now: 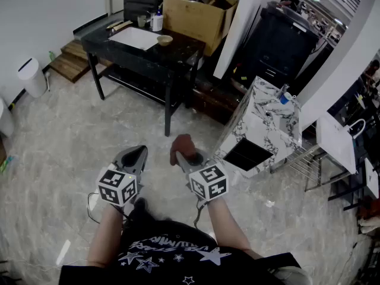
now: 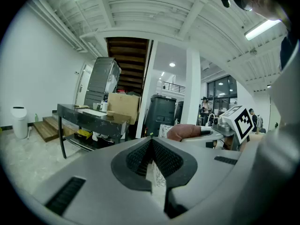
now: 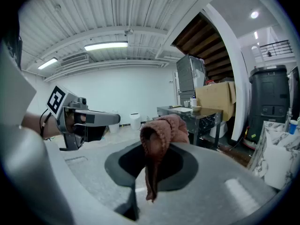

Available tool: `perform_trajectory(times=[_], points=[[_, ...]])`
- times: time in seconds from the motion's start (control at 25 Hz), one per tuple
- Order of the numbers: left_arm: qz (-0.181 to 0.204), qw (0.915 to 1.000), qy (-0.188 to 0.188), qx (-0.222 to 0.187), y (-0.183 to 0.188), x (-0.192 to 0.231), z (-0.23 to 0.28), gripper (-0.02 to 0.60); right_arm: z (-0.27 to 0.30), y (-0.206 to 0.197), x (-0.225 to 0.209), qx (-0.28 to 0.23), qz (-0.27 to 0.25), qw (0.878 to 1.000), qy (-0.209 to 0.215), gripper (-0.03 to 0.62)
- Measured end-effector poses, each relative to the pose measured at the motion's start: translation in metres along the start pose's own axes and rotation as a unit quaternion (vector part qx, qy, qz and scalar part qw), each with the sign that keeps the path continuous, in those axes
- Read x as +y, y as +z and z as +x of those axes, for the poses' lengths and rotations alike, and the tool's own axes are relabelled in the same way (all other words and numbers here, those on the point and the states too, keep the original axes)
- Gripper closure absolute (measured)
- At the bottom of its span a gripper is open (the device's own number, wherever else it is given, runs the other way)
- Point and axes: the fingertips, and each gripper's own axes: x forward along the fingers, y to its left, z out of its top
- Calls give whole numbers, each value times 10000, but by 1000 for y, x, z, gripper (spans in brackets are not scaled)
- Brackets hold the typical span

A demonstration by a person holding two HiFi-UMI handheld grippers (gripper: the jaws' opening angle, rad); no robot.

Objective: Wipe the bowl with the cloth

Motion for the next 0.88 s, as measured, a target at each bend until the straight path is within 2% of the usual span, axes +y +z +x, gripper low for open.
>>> perform_trajectory(times=[0.36,0.68,0.88], points=[[-31,10000,40,16,-2,3,-3,574,1,-4,8,47,-67,10000,56,543],[-106,9998,49,128,-15,2,-7,574,-2,-14,15,65,-131,9996,231,543],[-178,9996,94,209,-24,12,-7,574,8,-25,10,174,-39,9997,194,543]])
